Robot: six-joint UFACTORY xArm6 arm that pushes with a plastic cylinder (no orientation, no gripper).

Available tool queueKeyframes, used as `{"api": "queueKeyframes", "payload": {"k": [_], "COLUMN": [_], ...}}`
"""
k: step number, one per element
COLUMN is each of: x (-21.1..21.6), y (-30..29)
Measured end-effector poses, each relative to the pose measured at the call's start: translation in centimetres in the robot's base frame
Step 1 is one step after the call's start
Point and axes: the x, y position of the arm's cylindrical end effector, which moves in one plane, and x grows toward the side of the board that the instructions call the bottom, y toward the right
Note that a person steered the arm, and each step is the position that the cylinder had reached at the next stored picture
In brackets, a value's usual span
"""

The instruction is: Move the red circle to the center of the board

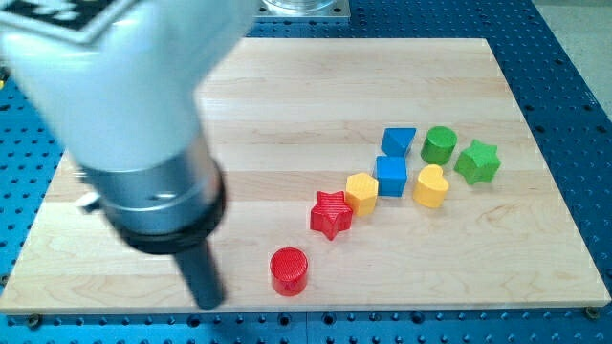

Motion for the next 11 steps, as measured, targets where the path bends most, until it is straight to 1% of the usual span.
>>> {"api": "queueKeyframes", "payload": {"k": [1,4,5,6,7,8,9,10,11], "x": [0.0,-0.1,-2.1,-7.2,-12.8,-16.5,-17.5,-16.5,-10.5], "y": [6.2,11.3,8.9,6.4,6.4,6.4,5.5,3.1,1.8]}}
